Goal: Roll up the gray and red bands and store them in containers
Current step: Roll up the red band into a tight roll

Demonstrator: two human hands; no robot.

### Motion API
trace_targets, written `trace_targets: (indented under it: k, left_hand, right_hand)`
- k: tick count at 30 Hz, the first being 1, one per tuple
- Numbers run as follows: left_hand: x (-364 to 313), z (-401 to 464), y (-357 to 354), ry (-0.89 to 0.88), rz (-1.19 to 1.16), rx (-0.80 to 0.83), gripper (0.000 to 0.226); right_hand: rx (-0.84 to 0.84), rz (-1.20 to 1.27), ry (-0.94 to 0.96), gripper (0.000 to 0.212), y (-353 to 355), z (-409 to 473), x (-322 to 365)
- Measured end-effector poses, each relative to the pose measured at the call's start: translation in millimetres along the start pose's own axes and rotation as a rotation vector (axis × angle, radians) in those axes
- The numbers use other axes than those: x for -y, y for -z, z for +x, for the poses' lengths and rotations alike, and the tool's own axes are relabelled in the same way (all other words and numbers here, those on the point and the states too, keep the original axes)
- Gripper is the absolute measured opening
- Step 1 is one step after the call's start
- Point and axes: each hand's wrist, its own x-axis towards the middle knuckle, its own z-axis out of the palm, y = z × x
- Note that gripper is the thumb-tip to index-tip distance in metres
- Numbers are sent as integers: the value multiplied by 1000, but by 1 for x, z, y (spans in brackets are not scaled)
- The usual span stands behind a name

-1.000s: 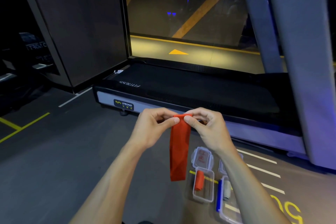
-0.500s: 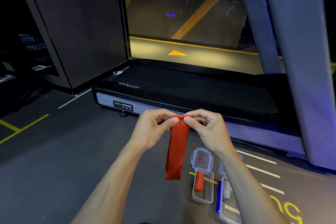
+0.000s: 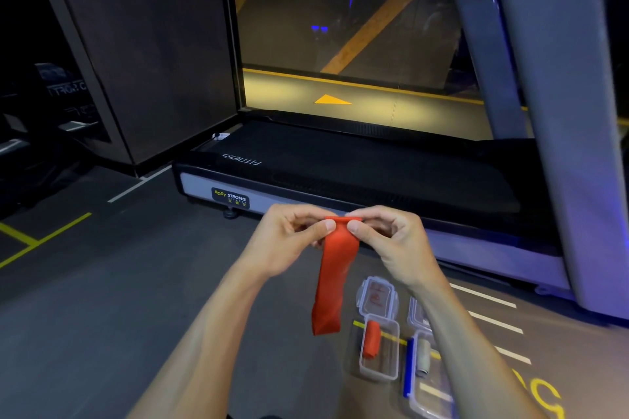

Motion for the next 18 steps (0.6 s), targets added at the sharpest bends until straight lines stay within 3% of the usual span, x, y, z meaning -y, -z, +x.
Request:
trace_targets:
  k: [9, 18]
  left_hand:
    - [-2, 4, -4, -20, -28, -66, 12]
    - [-9, 4, -3, -15, -61, 12, 10]
  right_hand:
    - [-33, 208, -32, 14, -6, 1, -2]
    - [-2, 220, -41, 11, -4, 0, -3]
